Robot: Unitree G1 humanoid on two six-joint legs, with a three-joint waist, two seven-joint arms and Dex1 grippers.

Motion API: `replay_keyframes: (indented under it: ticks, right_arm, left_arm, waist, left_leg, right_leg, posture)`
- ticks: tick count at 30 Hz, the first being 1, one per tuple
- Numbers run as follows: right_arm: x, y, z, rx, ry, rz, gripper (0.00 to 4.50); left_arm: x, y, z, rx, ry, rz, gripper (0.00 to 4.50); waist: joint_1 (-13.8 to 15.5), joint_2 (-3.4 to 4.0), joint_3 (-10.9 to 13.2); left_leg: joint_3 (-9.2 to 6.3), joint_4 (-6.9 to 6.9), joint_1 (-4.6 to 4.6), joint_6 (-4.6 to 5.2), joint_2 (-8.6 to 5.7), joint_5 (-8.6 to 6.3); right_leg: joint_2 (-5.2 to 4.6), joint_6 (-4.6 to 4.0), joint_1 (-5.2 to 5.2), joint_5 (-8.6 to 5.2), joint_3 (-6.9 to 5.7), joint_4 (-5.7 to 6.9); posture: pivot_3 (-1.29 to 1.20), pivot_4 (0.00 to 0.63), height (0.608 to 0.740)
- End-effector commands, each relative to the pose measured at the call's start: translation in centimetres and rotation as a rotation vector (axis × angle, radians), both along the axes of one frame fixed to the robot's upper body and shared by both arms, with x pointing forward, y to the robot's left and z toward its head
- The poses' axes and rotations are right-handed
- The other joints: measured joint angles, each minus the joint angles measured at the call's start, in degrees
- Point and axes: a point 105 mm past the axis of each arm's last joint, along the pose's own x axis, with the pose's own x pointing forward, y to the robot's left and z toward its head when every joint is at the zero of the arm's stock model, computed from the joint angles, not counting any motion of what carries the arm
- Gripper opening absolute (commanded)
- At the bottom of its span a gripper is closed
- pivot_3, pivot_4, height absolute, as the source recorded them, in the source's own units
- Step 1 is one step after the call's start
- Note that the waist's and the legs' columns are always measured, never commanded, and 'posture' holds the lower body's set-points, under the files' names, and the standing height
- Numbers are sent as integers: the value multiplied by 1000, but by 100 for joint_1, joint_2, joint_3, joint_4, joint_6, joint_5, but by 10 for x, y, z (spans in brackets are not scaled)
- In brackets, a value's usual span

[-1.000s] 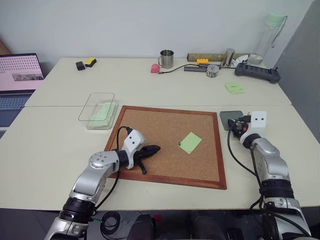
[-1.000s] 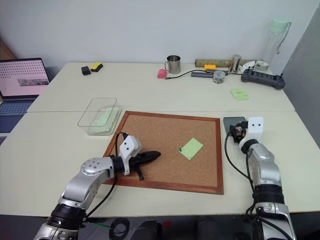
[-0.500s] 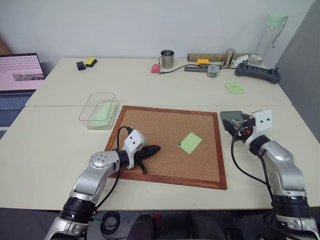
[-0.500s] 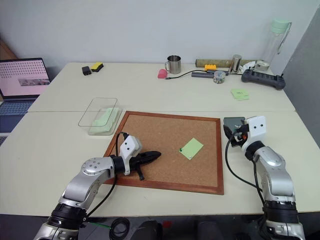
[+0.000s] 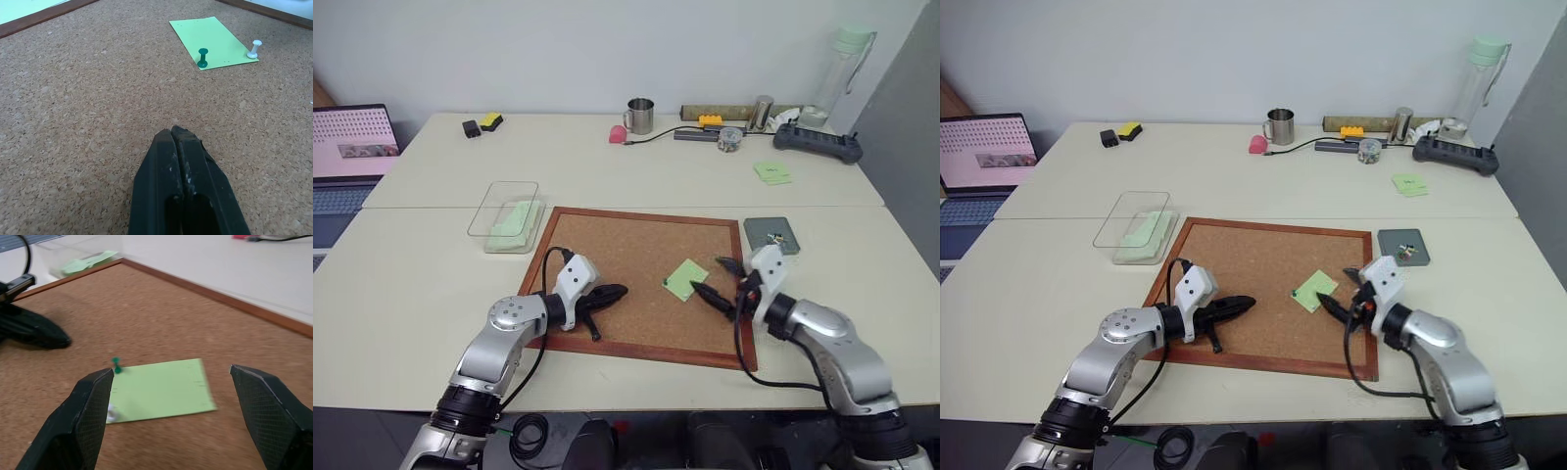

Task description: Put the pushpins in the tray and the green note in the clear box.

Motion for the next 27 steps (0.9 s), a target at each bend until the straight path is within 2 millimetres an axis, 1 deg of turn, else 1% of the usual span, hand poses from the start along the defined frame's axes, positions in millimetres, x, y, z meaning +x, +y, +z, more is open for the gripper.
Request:
replay_keyframes:
  ticks: [1,8,11,13,15,16,20,27]
  right_arm:
    - [1,12,6,4,-50,40,3979]
    - [-8,22,-7,-3,-32,84,3979]
    - [-11,24,-16,-42,-35,99,3979]
    - [-10,24,-20,-54,-44,95,3602]
    - [-9,23,-20,-45,-43,92,3335]
    - [-9,23,-20,-42,-44,89,3024]
    - [-8,18,-21,-40,-46,77,2135]
    - [-10,18,-20,-21,-44,75,751]
  left_arm:
    - [-7,8,-28,71,94,20,0]
    - [-7,9,-28,74,90,22,0]
    - [-8,8,-29,76,90,21,0]
    - [-8,8,-29,77,90,20,0]
    - [-8,8,-29,77,90,20,0]
    - [-8,8,-29,77,90,20,0]
    - [-8,9,-29,76,91,23,0]
    - [-9,9,-30,76,94,27,0]
  waist:
    - [1,-1,0]
    - [1,-1,0]
    - [1,-1,0]
    - [0,-1,0]
    - [1,-1,0]
    - [1,-1,0]
    - [1,-1,0]
    - [1,-1,0]
  left_leg:
    - [0,0,-1,0,0,0]
    - [-4,-1,-2,-1,0,0]
    - [-4,-2,-2,-1,0,0]
    - [-4,-2,-2,-1,0,0]
    - [-3,-2,-1,-1,0,0]
    - [-3,-1,-1,-1,0,0]
    - [-4,-2,-1,-1,0,0]
    - [-5,-2,-1,-1,0,0]
  right_leg:
    - [0,0,0,0,0,-1]
    - [-1,0,0,0,-1,-6]
    - [-1,0,0,0,-3,-6]
    - [-1,0,0,0,-3,-6]
    - [-1,0,0,0,-2,-6]
    - [-1,0,0,0,-1,-6]
    - [-1,0,0,0,-2,-6]
    - [-1,0,1,0,-1,-6]
  posture:
    - [0,150,740]
    - [0,150,740]
    - [0,150,740]
    - [0,150,740]
    - [0,150,740]
    - [0,150,740]
    - [0,150,740]
    - [0,150,740]
